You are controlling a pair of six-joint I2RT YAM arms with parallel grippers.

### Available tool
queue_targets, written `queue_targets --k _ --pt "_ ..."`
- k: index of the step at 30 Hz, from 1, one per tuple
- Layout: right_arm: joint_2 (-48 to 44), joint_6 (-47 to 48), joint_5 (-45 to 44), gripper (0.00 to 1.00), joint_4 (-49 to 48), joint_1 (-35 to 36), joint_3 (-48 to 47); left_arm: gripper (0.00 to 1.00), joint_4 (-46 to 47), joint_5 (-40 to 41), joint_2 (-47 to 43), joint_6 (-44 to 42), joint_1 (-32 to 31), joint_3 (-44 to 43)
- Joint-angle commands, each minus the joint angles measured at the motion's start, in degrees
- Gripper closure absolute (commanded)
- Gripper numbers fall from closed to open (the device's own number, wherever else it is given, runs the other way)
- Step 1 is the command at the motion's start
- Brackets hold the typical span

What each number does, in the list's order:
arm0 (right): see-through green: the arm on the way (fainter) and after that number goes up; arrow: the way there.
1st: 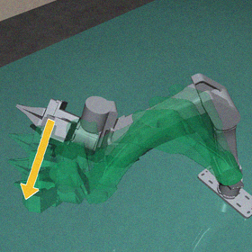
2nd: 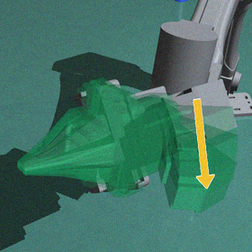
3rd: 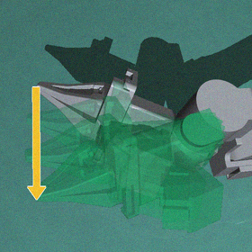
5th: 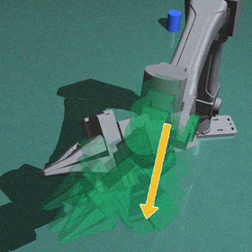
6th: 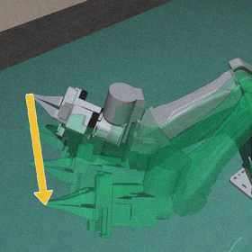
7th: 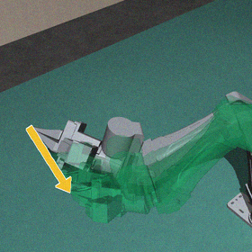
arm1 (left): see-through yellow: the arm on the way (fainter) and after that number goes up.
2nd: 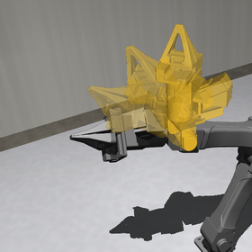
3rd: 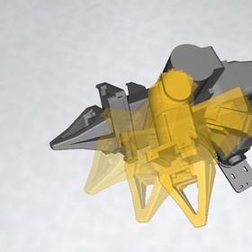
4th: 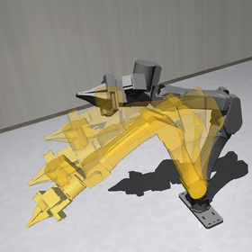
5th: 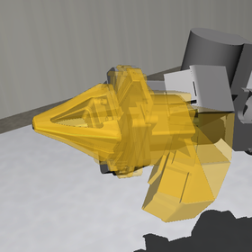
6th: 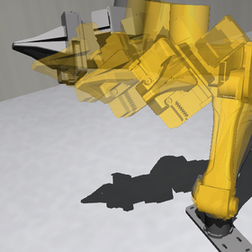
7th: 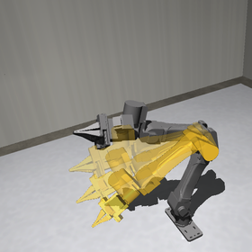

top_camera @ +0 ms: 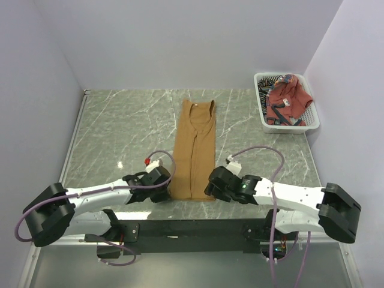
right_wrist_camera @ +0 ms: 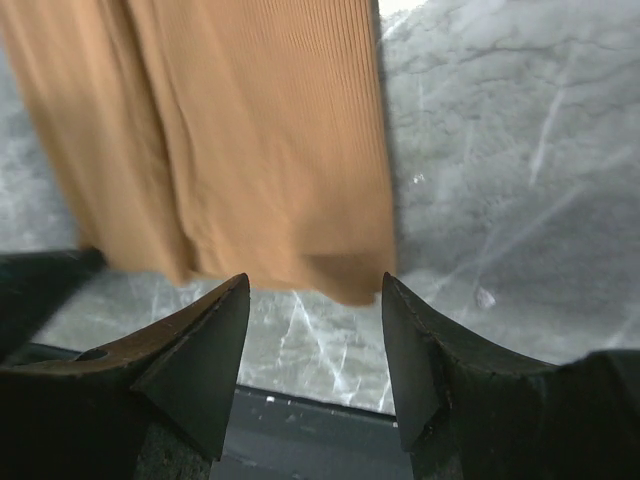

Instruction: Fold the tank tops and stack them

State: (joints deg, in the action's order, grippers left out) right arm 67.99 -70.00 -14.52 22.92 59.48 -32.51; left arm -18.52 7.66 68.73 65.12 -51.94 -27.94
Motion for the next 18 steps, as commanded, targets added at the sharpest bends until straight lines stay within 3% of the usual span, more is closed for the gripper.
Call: queue_targets --k 1,18 --pt "-3.82 -2.77 -4.10 0.37 3.00 0.46 0.78 0.99 -8.11 0.51 -0.96 3.87 -3.51 1.93" --pt "0.48 -7.25 -0.60 0.54 3.81 5.64 2.19 0.99 -10.66 1.92 -3.78 4.31 -5.54 1.49"
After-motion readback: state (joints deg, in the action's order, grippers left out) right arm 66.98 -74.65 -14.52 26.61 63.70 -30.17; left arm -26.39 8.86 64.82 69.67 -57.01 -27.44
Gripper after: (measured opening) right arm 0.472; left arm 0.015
